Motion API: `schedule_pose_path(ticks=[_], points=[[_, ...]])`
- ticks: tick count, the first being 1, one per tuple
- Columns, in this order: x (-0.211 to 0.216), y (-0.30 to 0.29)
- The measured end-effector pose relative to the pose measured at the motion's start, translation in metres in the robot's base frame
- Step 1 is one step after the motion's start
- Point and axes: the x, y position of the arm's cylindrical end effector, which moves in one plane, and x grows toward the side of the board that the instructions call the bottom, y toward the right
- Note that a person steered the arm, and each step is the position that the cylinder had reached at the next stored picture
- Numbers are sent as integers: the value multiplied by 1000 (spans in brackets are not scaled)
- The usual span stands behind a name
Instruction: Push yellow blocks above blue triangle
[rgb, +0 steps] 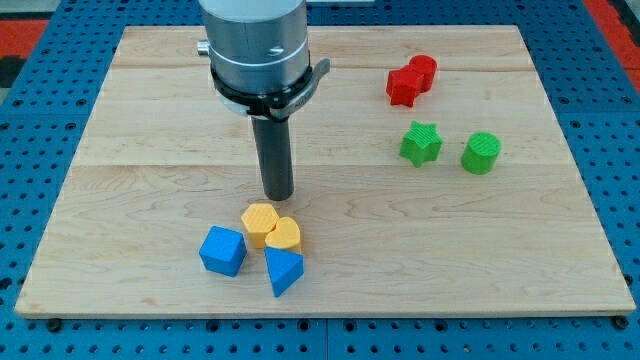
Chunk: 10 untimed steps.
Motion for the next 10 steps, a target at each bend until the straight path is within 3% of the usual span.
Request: schedule_pose_path(ticks=[6, 9, 10], points=[[-1, -22], [52, 13], [45, 13]])
